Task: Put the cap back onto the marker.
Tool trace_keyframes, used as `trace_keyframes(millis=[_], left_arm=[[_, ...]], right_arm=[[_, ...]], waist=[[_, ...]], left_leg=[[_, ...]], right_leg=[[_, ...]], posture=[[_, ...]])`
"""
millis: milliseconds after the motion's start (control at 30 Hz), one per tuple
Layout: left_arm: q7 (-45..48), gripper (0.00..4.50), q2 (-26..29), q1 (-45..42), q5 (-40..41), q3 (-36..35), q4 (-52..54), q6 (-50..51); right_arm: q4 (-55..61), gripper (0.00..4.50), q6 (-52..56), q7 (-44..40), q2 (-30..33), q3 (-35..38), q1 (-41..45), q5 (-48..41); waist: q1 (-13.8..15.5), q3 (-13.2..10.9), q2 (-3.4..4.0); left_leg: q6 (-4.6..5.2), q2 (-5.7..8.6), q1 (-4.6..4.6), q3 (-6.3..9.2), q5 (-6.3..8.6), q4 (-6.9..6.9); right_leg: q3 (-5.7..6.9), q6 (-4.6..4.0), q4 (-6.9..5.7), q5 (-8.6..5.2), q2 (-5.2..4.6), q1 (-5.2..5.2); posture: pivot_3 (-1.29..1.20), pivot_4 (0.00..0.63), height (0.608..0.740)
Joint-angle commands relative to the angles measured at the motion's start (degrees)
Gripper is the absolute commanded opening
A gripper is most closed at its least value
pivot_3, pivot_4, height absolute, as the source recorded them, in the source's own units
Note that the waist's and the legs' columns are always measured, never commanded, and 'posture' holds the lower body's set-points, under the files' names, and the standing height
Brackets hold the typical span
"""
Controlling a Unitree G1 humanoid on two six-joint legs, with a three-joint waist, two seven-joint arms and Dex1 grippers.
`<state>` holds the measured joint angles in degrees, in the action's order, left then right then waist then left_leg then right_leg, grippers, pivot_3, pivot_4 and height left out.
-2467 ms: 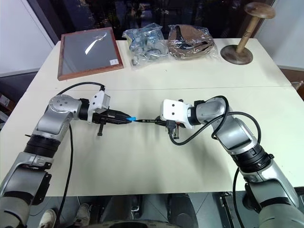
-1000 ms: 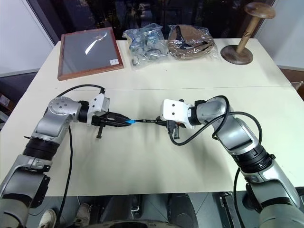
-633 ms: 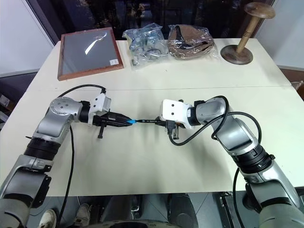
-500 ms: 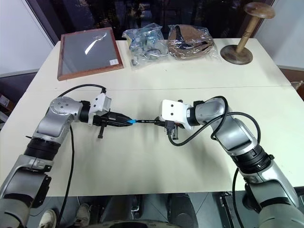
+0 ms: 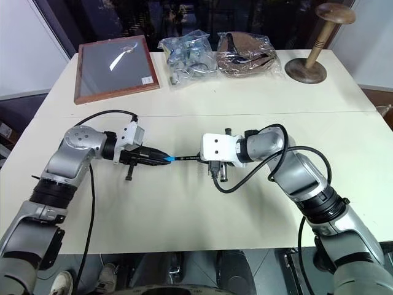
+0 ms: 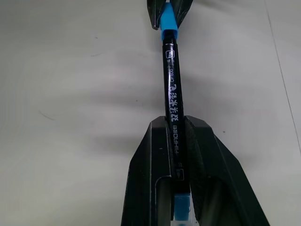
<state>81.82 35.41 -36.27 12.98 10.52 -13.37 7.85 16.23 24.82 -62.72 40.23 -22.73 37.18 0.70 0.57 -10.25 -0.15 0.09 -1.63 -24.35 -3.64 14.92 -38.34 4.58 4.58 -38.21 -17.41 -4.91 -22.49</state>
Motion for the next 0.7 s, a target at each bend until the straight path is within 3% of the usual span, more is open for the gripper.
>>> trace_keyframes(millis=[33, 700], left_arm=[[-1.77, 0.0, -0.13, -0.2, -2.1, 0.92, 0.98, -2.94], [-6.19, 0.0, -1.26, 1.48, -5.21, 1.56, 1.01, -7.3]], right_arm=[[1.02, 0.03, -0.58, 0.24, -1.21, -0.39, 2.03, 0.9], [1.98, 0.03, 5.94, 0.42, -5.49, -3.8, 3.53, 4.71]], waist=[[0.04, 0.0, 0.0], [0.04, 0.0, 0.0]], left_leg=[[0.0, 0.0, 0.0, 0.0, 0.0, 0.0], [0.0, 0.0, 0.0, 0.0, 0.0, -0.01]], right_leg=[[0.0, 0.0, 0.0, 0.0, 0.0, 0.0], [0.0, 0.0, -0.01, 0.0, 0.0, 0.0]], posture=[[0.0, 0.15, 0.74], [0.0, 0.15, 0.74]])
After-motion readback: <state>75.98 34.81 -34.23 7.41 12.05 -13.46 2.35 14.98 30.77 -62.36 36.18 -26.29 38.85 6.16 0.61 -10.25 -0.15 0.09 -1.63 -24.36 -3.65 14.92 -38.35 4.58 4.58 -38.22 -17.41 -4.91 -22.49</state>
